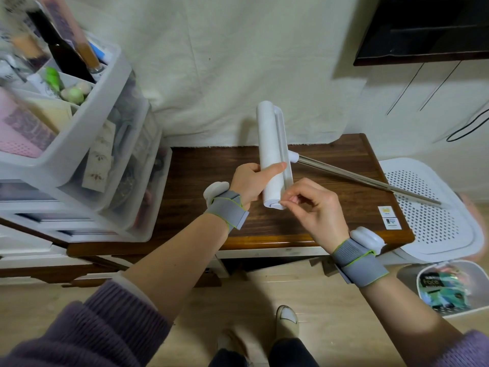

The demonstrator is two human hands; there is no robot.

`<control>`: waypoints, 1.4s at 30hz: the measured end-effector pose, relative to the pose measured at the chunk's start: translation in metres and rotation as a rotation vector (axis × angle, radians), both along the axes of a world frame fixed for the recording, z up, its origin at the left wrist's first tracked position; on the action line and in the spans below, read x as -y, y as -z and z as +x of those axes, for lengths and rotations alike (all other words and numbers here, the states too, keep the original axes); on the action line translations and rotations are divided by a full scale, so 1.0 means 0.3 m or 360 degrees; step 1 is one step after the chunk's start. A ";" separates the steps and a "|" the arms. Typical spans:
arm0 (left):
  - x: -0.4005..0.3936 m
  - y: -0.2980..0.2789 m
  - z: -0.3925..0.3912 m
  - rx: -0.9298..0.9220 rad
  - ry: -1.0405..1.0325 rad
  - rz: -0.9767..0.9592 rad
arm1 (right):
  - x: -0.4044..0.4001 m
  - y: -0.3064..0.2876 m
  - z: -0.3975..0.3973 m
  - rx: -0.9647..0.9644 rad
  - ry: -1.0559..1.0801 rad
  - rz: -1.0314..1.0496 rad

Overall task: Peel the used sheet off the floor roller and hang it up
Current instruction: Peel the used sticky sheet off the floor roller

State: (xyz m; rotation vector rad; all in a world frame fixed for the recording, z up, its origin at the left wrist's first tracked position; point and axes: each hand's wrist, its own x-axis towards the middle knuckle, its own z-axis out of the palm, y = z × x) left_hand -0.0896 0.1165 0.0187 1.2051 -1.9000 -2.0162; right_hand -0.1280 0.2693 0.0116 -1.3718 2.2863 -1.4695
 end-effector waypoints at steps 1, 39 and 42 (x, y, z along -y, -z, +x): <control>0.000 0.000 -0.004 0.0006 0.0002 -0.0028 | -0.001 -0.003 0.000 0.0013 0.0018 -0.0013; 0.033 0.004 -0.025 0.0113 -0.0022 -0.0202 | 0.044 -0.021 -0.029 -0.0113 -0.0140 0.0101; 0.037 0.008 -0.023 0.0152 -0.0047 -0.0154 | 0.048 -0.025 -0.036 -0.0114 -0.0162 0.0092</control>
